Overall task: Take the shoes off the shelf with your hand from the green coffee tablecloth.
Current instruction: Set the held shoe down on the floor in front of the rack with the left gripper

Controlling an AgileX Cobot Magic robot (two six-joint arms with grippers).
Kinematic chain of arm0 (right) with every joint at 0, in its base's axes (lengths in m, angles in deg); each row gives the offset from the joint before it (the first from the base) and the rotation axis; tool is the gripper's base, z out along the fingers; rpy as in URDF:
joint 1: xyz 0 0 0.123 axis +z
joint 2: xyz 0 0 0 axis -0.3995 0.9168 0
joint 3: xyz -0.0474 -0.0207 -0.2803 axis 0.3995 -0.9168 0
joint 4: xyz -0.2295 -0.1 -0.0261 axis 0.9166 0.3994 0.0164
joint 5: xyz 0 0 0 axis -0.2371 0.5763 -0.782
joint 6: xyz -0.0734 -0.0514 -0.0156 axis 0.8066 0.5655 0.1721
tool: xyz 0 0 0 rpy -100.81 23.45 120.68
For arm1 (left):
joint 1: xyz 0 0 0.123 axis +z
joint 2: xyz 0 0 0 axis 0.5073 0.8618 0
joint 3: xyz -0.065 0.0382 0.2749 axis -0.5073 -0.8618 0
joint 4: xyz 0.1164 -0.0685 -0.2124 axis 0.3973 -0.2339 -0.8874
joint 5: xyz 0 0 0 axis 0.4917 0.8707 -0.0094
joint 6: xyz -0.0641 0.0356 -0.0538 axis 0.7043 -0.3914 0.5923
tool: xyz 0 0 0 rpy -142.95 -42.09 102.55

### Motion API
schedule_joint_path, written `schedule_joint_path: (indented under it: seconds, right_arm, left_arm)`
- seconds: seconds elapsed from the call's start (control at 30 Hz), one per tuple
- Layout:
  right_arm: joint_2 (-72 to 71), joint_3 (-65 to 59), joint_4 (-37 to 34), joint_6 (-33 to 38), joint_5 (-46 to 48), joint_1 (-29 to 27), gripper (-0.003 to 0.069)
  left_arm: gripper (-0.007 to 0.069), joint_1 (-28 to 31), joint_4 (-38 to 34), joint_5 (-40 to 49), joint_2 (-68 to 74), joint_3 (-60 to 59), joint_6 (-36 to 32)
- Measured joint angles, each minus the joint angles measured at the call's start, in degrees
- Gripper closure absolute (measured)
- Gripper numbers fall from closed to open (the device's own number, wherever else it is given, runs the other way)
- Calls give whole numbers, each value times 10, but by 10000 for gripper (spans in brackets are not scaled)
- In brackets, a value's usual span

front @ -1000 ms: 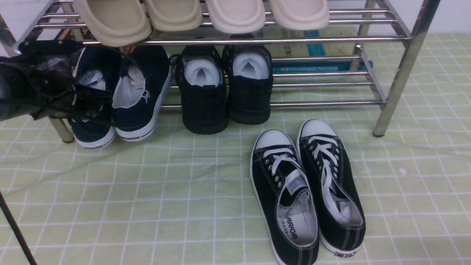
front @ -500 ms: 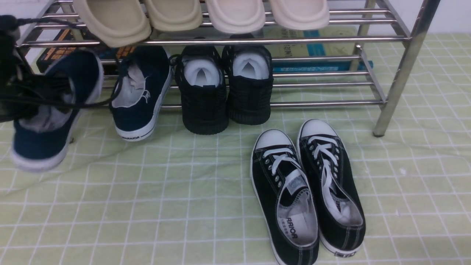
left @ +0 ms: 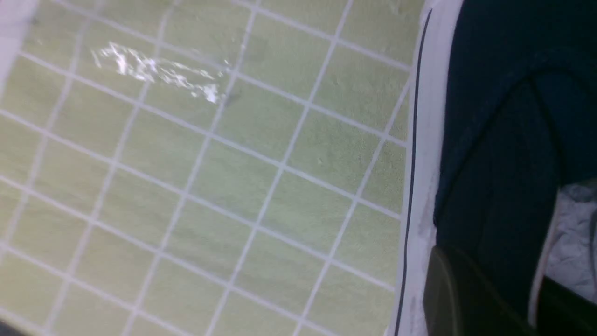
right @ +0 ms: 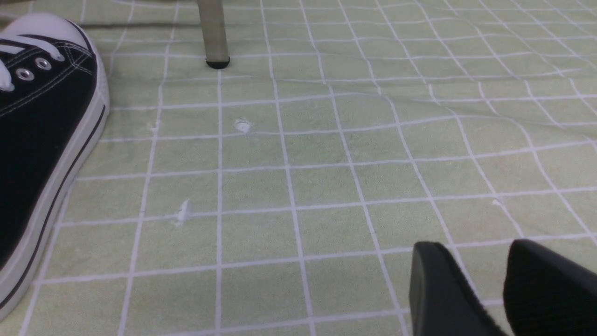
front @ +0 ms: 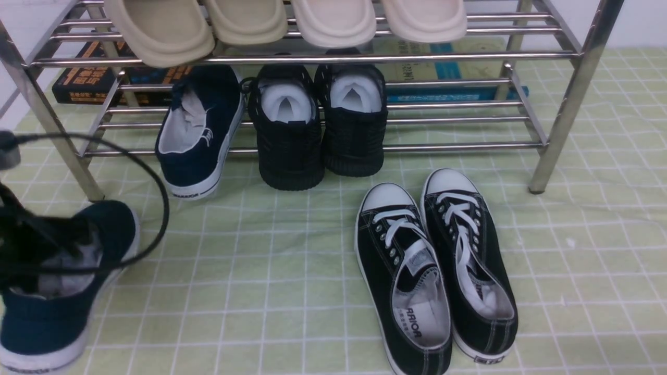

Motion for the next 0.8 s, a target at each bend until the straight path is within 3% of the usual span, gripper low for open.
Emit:
schedule_joint_path:
  seconds: [0.13,0.3,0.6,0.8]
  right_arm:
    - [0,0,0,0,0,0,421]
    - [0,0,0,0,0,0,421]
    - [0,0,0,0,0,0,421]
    - [0,0,0,0,0,0,421]
  left_arm:
    - [585,0,11,-64,0,-32,44]
    - [585,0,80,-78,-5,-38,102]
    - [585,0,143,-137,7,-74,121]
    - [585,0,208,-198,76,-98,191]
